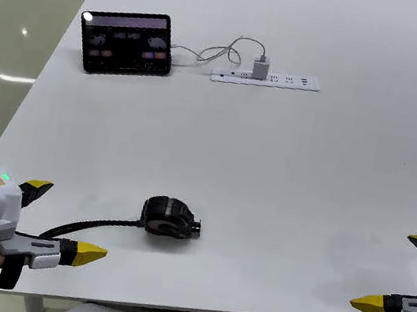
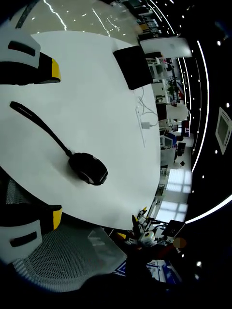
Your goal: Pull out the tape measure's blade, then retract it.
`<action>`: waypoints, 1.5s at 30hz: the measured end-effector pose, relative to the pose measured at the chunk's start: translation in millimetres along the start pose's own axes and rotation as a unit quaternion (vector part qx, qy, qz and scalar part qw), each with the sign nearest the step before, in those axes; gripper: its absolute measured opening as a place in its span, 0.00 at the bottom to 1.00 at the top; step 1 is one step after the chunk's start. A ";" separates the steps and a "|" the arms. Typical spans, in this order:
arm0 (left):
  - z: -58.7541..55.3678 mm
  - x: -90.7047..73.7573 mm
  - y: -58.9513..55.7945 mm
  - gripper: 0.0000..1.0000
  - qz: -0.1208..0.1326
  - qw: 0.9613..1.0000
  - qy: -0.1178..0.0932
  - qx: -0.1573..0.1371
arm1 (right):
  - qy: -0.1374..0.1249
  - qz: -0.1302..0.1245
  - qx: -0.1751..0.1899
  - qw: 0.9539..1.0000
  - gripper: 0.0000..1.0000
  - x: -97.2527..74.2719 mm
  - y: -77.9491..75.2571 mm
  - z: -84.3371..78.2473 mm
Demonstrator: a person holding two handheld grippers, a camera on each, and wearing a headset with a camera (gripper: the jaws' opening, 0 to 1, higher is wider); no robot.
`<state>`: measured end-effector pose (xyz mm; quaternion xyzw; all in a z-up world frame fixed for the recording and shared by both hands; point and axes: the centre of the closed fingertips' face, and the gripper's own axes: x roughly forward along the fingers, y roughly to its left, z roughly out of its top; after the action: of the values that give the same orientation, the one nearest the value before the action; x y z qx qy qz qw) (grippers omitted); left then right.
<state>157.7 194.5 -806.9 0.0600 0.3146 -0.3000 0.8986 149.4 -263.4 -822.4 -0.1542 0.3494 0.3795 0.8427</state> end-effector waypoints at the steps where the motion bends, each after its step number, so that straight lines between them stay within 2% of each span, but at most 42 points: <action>1: 1.3 -0.3 0.0 1.00 -0.002 1.000 -0.003 -0.003 | 0.001 0.000 0.000 1.000 1.00 -0.2 -0.6 -0.3; 3: 6.1 -0.5 1.6 1.00 0.000 1.000 -0.014 0.004 | 0.002 -0.004 -0.001 1.000 1.00 -0.6 -3.2 -0.2; 6: 7.4 -0.7 2.3 1.00 -0.003 1.000 -0.014 0.005 | -0.006 -0.013 -0.005 1.000 1.00 -1.3 -9.3 3.5; 9: 8.8 -0.5 4.4 1.00 -0.003 1.000 -0.013 0.006 | -0.007 -0.010 -0.002 1.000 1.00 -2.2 -8.8 5.3; 11: 9.1 0.5 5.5 1.00 -0.004 1.000 -0.014 0.008 | 0.004 0.019 0.014 1.000 1.00 -0.7 0.3 2.6; 12: 8.7 1.2 6.0 1.00 -0.005 1.000 -0.011 0.009 | 0.000 0.007 0.005 1.000 1.00 0.0 -4.8 4.0; 13: 9.0 1.8 6.2 1.00 -0.006 1.000 -0.011 0.011 | -0.003 0.007 -0.007 1.000 1.00 0.7 -4.8 4.7; 16: 11.5 3.3 6.0 1.00 -0.007 1.000 -0.010 0.015 | -0.007 0.011 -0.003 1.000 1.00 2.0 -5.2 7.7; 19: 14.8 7.3 3.7 1.00 -0.013 1.000 -0.011 0.018 | -0.015 0.019 -0.011 1.000 1.00 3.4 -5.2 12.3; 20: 15.2 9.3 2.8 1.00 -0.015 1.000 -0.010 0.020 | -0.018 0.013 -0.025 0.999 1.00 3.4 -9.6 14.1; 22: 15.9 11.7 1.3 1.00 -0.018 1.000 -0.007 0.023 | -0.010 0.019 -0.018 1.000 1.00 4.5 -10.1 13.1; 29: 19.5 18.8 -5.9 1.00 -0.033 0.999 0.004 0.035 | -0.021 0.025 -0.030 0.999 1.00 5.0 -17.1 27.3; 36: 24.6 29.5 -13.7 1.00 -0.052 0.996 0.018 0.063 | -0.032 0.040 -0.054 0.997 1.00 13.3 -14.2 40.3; 41: 25.4 37.7 -18.9 0.99 -0.068 0.991 0.035 0.106 | -0.033 0.053 -0.075 0.995 1.00 21.5 -8.9 47.8; 45: 31.3 43.5 -22.8 0.98 -0.080 0.990 0.037 0.106 | -0.030 0.062 -0.088 0.994 1.00 25.7 -4.0 54.4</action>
<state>188.2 144.8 -806.3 0.1402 0.3175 -0.4004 0.8481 190.1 -223.8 -802.0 -0.1945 0.2983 0.4645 0.8108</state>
